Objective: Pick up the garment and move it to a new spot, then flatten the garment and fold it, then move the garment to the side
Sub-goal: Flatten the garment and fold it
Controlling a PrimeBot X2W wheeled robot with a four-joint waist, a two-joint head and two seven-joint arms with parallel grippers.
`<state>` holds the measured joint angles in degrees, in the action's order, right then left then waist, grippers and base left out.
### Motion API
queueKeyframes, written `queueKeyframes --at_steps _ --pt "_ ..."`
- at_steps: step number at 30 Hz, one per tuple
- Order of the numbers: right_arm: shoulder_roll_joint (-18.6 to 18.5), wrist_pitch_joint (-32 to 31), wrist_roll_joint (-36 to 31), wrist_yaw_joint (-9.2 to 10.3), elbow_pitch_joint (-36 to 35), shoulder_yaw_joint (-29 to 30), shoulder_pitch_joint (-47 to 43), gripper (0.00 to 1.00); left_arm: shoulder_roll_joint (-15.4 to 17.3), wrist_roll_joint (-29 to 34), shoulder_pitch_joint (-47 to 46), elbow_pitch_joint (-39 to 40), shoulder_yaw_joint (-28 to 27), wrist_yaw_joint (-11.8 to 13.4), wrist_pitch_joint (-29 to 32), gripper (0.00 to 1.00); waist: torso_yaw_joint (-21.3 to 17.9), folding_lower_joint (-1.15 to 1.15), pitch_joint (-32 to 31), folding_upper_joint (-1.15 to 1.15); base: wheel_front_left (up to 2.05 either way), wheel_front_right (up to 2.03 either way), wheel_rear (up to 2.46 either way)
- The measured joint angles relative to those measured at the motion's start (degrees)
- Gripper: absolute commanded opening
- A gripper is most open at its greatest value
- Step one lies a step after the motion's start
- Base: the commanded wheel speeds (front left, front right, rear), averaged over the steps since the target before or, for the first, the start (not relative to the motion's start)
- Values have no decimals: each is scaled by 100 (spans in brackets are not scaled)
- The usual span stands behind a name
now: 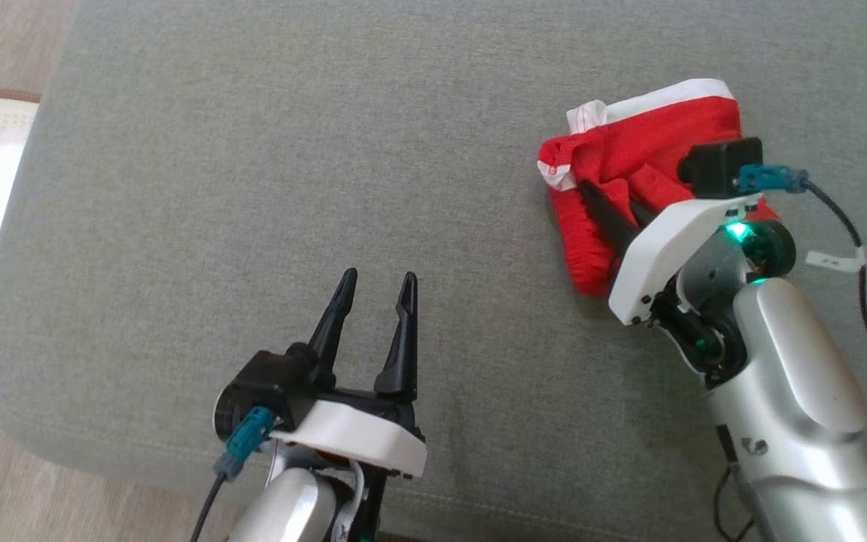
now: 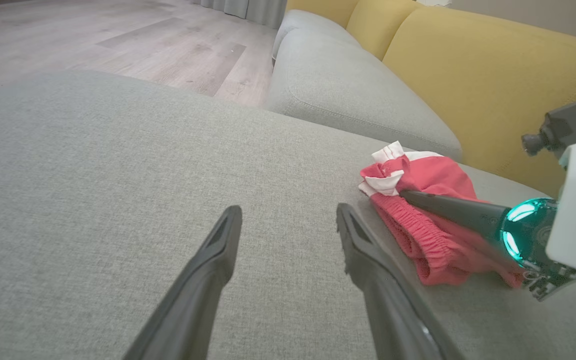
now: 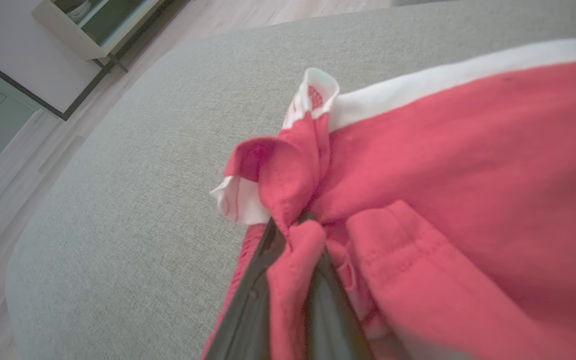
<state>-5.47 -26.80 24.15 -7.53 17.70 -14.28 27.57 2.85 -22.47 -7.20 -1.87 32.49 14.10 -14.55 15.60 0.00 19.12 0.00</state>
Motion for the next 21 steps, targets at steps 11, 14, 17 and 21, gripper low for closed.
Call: queueKeyframes --at_steps 11,14,17,21 --pt "115 719 586 0 603 -254 4 100 0 -47 2 -54 1 3 0 100 12 0 -170 0 0 0 0" --pt "120 854 867 -1 744 -527 1 100 -1 -47 4 -80 -1 2 1 100 -45 0 -259 0 0 0 0" --pt "120 1009 1093 -1 822 -773 -2 100 1 -47 11 -133 -33 2 0 100 -124 0 -353 0 0 0 0" --pt "122 1230 1302 0 826 -1023 -22 100 1 -44 37 -198 -176 0 0 100 -243 0 -510 0 0 0 0"
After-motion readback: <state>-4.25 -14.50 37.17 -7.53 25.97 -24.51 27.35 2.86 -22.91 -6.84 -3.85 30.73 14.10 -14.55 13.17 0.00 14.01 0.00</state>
